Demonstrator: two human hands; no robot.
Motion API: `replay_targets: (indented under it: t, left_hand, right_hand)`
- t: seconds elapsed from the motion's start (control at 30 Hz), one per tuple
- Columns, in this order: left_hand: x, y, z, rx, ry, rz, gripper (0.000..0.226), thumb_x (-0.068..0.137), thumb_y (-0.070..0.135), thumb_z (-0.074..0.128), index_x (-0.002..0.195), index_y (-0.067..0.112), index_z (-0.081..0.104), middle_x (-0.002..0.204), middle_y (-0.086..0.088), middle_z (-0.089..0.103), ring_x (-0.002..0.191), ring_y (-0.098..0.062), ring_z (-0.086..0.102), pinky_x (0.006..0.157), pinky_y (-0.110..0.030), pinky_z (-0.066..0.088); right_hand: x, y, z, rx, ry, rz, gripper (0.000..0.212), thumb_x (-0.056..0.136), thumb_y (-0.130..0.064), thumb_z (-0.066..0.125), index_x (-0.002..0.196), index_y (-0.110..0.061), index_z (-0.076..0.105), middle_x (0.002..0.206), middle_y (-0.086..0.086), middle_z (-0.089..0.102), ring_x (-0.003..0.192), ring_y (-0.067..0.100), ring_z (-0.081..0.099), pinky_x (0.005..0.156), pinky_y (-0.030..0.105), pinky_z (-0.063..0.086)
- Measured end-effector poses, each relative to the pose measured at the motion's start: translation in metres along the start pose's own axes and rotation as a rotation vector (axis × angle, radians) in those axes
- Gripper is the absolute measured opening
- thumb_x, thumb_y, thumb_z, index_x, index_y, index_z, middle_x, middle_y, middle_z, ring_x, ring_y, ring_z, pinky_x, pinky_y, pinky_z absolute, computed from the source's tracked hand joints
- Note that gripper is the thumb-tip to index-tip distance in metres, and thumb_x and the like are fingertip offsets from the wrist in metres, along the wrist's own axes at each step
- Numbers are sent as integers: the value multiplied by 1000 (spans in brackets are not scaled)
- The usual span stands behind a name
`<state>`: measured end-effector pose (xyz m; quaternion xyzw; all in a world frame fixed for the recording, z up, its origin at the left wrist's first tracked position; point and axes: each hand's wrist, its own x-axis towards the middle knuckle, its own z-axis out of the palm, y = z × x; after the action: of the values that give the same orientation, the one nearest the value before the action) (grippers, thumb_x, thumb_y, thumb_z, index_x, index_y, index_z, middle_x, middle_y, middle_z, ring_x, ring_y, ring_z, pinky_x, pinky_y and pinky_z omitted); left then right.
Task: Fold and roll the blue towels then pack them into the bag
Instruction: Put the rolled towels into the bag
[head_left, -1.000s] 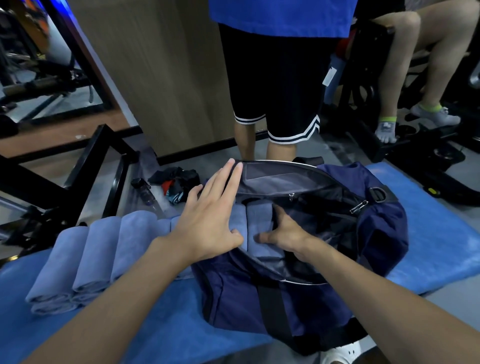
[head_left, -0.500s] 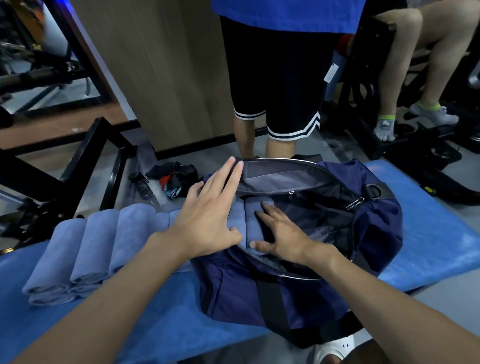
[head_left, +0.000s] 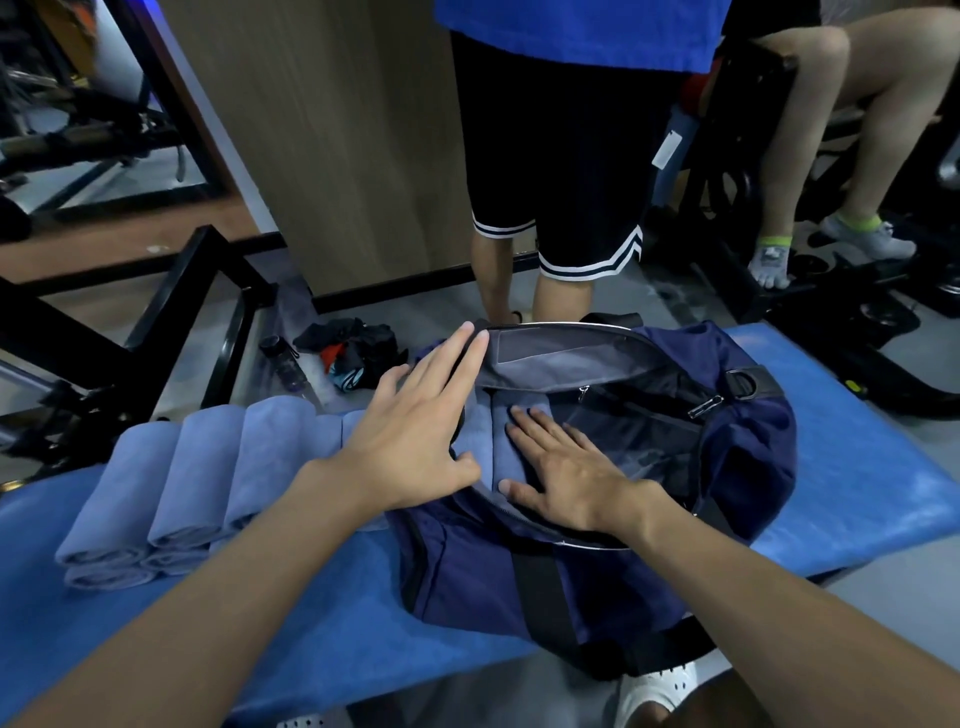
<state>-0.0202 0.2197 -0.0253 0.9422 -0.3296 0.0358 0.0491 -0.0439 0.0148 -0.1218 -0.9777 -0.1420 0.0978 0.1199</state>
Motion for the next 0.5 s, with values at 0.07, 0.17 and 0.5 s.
replay_targets:
  t: [0.07,0.17,0.5]
  left_hand:
    - [-2,1,1,-17,1,-7,111,77,39,58,155,30,-20,163,12,-22,152,-11,5,121,-45,15]
    - [-6,3,2,-44,5,-17,99,88,38,56,157,28,-15,165,10,-16,152,-10,-4,122,-42,9]
    - [-59,-29,-15,-237,241,-143,49,100,35,40,146,21,46,150,5,45,143,-15,32,116,-43,29]
  right_hand:
    - [-9,-1,-4,9,17,-7,82,94,-67,29,157,-21,3,162,-9,-16,147,8,-18,122,39,-2]
    - [-26,-8,-14,20,75,-35,74,97,-59,34,156,-20,13,164,-7,-4,150,9,-7,123,38,6]
    - [-40,-110,-69,2,539,-289,32,94,-32,43,111,-12,62,105,2,56,94,25,53,81,42,47]
